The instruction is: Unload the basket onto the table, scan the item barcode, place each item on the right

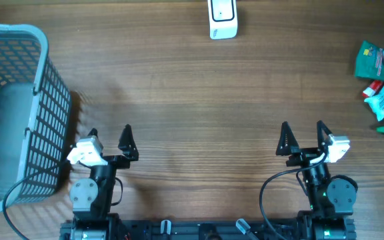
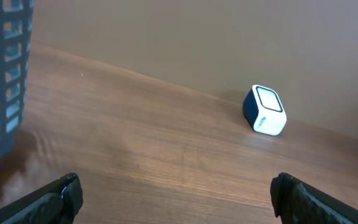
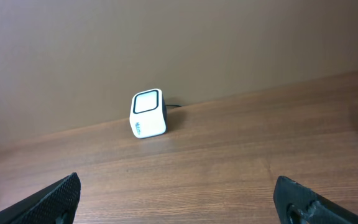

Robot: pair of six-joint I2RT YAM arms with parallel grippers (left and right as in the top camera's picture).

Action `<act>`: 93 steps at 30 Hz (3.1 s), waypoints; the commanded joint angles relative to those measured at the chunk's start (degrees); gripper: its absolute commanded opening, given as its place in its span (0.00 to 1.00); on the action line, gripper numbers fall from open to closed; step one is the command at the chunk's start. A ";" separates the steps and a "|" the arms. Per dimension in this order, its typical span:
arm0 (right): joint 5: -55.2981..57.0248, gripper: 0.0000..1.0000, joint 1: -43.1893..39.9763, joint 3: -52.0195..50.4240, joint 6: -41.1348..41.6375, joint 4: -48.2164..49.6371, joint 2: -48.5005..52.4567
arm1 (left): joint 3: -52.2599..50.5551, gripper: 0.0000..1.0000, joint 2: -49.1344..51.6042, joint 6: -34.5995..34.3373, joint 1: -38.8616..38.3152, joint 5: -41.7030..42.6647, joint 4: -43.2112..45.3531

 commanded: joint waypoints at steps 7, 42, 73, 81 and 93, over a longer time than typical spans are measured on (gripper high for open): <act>0.83 1.00 0.17 -0.07 -0.72 0.15 -0.61 | -0.13 1.00 -1.25 4.17 0.37 -0.28 -0.66; 2.19 1.00 0.50 -0.07 -3.28 -0.04 -0.68 | -0.13 1.00 -1.60 3.65 1.49 -0.15 -0.48; 1.86 1.00 0.55 -0.07 -11.50 -0.02 -0.70 | -0.13 1.00 -1.60 3.65 1.49 -0.15 -0.48; 1.86 1.00 0.44 -0.07 -11.50 0.00 -0.61 | -0.13 1.00 -1.60 3.65 1.49 -0.15 -0.48; 1.86 1.00 0.44 -0.07 -11.50 0.00 -0.61 | -0.13 1.00 -1.60 3.89 1.49 -0.35 -0.48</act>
